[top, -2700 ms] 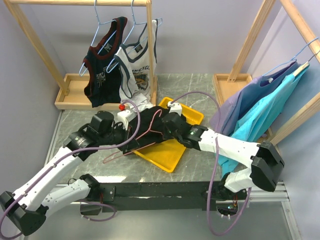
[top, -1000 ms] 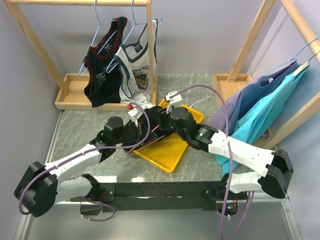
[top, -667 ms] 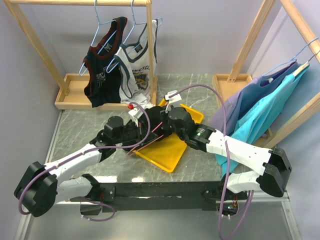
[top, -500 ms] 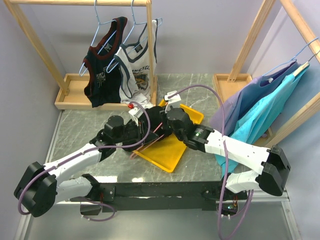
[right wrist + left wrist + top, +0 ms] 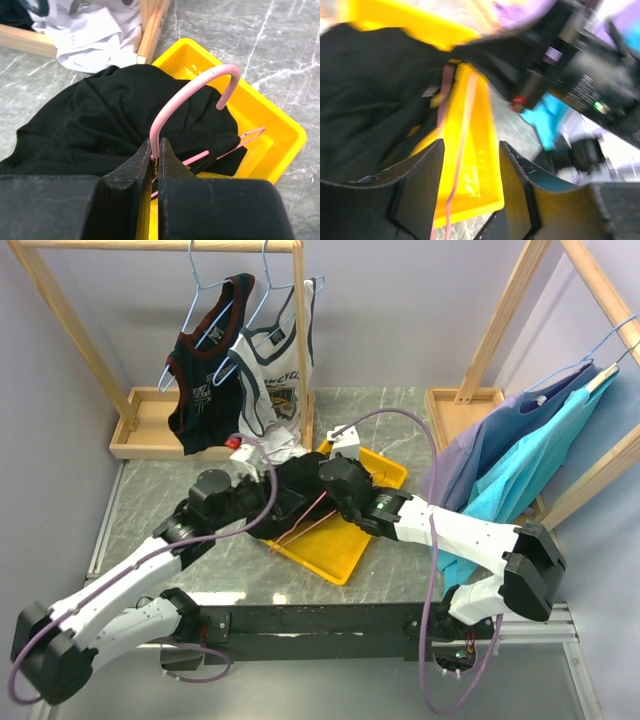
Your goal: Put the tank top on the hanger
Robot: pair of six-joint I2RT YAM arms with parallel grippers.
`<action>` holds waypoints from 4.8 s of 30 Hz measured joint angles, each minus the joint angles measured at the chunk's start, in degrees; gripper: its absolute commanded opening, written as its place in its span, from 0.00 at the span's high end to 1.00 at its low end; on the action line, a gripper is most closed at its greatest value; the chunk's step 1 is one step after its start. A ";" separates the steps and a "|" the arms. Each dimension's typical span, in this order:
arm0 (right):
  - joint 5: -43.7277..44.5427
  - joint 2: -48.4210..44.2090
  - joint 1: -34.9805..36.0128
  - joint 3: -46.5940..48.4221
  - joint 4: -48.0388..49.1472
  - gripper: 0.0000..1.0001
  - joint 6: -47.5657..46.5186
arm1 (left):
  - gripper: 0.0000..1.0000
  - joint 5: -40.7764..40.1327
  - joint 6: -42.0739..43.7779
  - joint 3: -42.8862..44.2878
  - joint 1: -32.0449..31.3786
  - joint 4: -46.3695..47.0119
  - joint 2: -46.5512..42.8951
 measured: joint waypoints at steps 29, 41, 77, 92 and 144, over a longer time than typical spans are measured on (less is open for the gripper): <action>2.36 1.64 0.04 2.78 -2.14 1.00 3.30 | 0.53 -26.43 -8.02 -6.25 -1.16 -24.76 1.57; 3.48 1.95 0.04 3.91 -3.45 1.00 3.63 | 0.88 -28.06 -6.97 -4.02 -2.38 -24.50 3.67; 19.23 14.75 -1.38 20.48 -14.64 1.00 8.15 | 0.99 -25.24 -7.54 2.54 -2.43 -32.20 -9.11; 24.09 18.97 -0.83 32.89 -18.67 1.00 8.92 | 0.93 -23.02 -14.93 8.20 -2.43 -24.26 -5.27; 15.47 9.11 4.35 35.32 -21.73 1.00 -4.94 | 0.63 -8.28 25.35 29.51 -2.16 -37.24 9.35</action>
